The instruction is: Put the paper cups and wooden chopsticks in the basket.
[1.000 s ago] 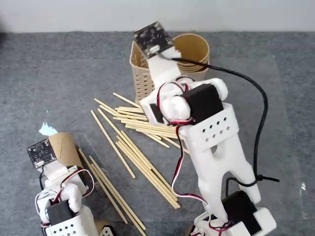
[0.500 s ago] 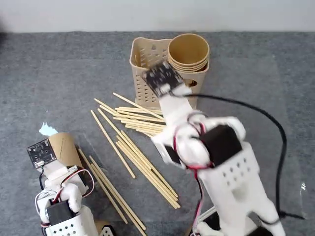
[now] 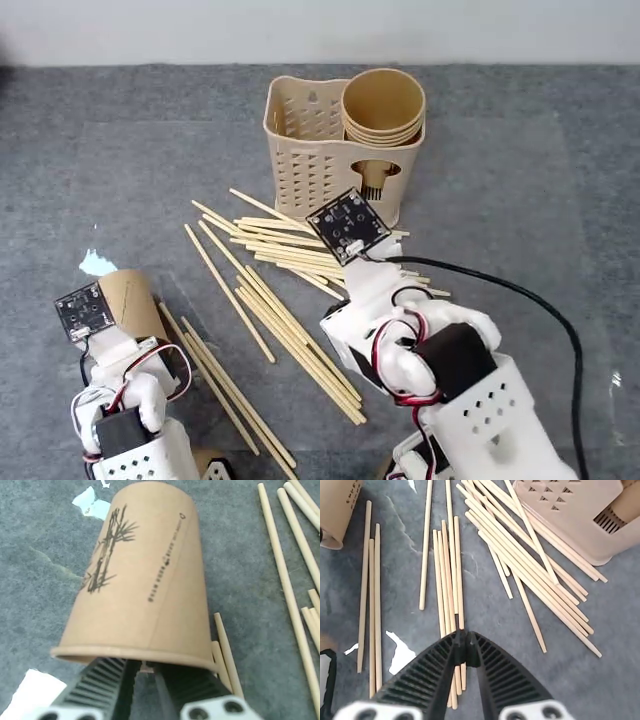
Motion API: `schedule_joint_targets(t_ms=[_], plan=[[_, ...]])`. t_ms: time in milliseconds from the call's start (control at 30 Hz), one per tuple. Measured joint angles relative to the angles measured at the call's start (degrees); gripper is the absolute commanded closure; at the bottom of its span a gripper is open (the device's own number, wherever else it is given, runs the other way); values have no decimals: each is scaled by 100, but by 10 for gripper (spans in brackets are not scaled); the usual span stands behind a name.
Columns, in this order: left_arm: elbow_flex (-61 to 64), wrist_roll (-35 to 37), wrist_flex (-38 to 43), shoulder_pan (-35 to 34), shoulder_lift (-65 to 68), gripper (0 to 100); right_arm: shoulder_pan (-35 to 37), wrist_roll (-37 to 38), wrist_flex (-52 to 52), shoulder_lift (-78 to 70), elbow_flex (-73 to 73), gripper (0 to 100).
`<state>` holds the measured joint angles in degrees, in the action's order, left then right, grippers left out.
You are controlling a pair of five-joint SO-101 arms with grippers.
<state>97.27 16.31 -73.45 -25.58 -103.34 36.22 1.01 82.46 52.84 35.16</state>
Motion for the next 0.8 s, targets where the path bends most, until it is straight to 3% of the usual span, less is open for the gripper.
schedule_joint_targets(t_ms=[200, 367, 600, 800], plan=[[-624, 0, -149, -475, 0, 986, 0, 0, -369, 9, 290, 983], [-1371, 0, -747, -1275, 0, 986, 0, 0, -475, 9, 316, 983], [-1512, 0, -809, -2523, 0, 986, 9, 0, -730, 9, 316, 983], [-1512, 0, -809, -3754, 0, 986, 624, 0, -985, 9, 316, 983]])
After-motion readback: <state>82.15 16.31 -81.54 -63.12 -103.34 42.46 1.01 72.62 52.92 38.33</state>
